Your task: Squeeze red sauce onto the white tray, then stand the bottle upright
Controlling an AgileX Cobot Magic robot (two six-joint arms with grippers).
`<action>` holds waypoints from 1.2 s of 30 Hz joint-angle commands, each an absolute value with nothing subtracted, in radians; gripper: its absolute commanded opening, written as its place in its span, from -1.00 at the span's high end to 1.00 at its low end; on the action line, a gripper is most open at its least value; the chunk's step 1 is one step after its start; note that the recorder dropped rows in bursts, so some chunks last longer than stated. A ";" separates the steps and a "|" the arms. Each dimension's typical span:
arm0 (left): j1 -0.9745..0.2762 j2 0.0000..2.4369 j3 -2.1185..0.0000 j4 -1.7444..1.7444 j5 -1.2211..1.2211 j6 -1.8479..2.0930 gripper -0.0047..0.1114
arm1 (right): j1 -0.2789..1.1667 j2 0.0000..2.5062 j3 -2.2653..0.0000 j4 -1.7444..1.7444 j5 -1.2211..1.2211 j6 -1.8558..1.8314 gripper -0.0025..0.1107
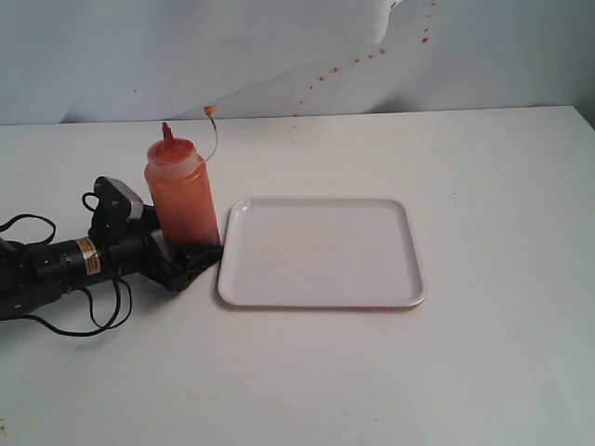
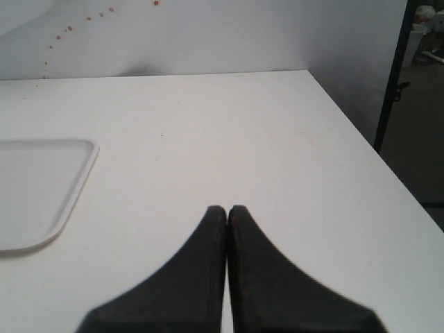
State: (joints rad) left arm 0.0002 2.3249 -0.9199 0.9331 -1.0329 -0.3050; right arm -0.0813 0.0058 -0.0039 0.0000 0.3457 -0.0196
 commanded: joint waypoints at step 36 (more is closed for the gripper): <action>-0.013 2.019 -0.830 0.959 -0.804 -0.155 0.92 | -0.078 0.000 0.000 -0.006 0.342 -0.022 0.96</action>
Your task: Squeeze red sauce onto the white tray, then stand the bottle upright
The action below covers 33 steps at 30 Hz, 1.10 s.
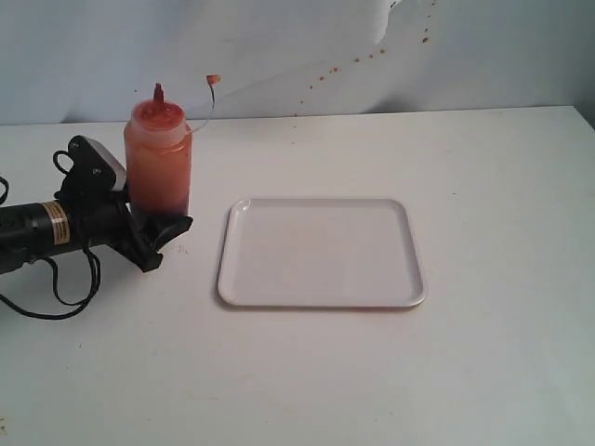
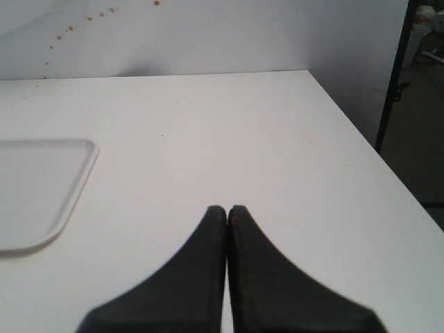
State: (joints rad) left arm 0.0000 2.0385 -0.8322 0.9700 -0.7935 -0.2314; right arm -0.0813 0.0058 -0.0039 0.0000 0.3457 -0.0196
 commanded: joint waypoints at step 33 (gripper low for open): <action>-0.339 1.884 -0.994 0.063 -0.914 1.735 0.92 | 0.040 0.962 -0.625 -1.414 -0.754 1.514 0.96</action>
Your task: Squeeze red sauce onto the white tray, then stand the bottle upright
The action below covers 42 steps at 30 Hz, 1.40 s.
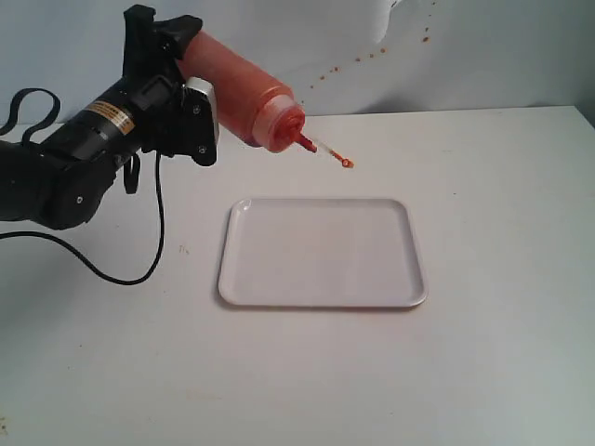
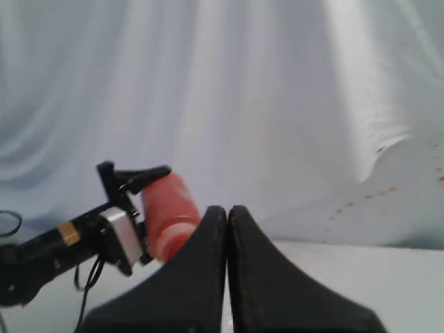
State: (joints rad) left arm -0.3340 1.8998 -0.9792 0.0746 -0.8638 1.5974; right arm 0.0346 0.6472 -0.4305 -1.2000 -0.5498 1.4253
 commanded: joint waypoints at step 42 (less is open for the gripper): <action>-0.342 1.897 -1.002 0.380 -1.149 2.094 0.92 | 0.340 1.977 -1.491 -1.744 -0.870 1.578 -0.73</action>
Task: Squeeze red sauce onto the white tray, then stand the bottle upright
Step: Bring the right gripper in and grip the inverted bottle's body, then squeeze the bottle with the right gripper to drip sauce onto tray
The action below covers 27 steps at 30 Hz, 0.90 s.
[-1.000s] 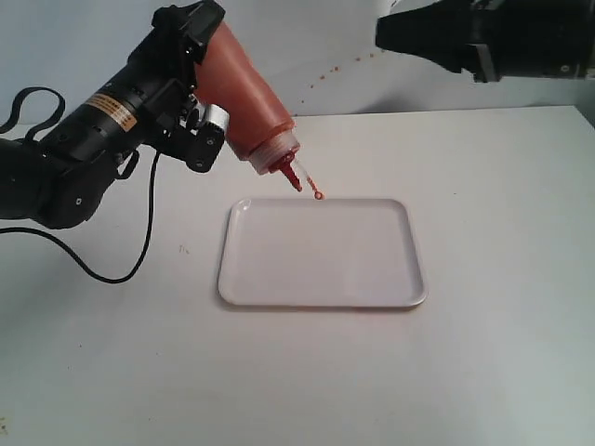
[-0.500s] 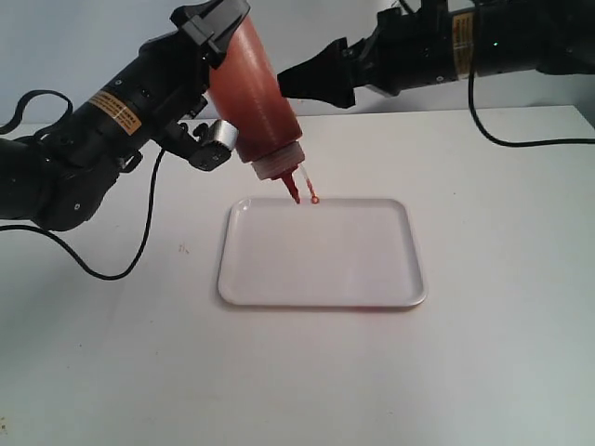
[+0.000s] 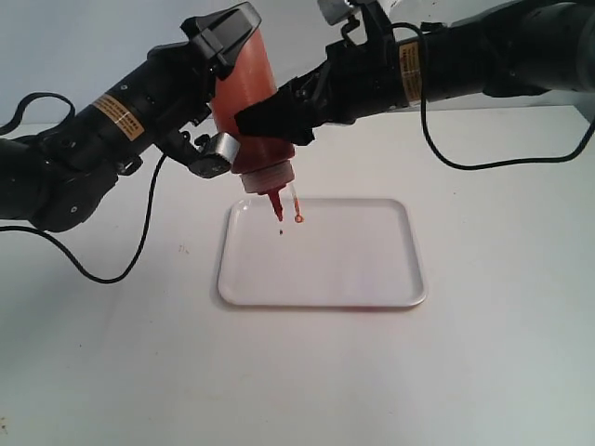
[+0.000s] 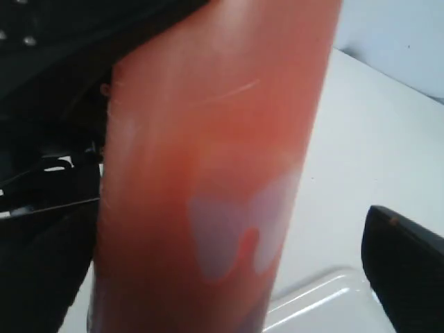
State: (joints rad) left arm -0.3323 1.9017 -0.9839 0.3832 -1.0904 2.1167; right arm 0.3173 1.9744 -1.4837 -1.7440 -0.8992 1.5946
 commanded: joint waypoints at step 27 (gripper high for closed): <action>-0.342 1.936 -1.053 0.376 -1.156 2.094 0.92 | 0.350 1.981 -1.491 -1.744 -0.689 1.570 0.96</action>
State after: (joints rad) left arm -0.3367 1.9436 -1.0416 0.3828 -1.1000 2.1130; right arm 0.3480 1.9784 -1.4837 -1.7500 -0.7361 1.5811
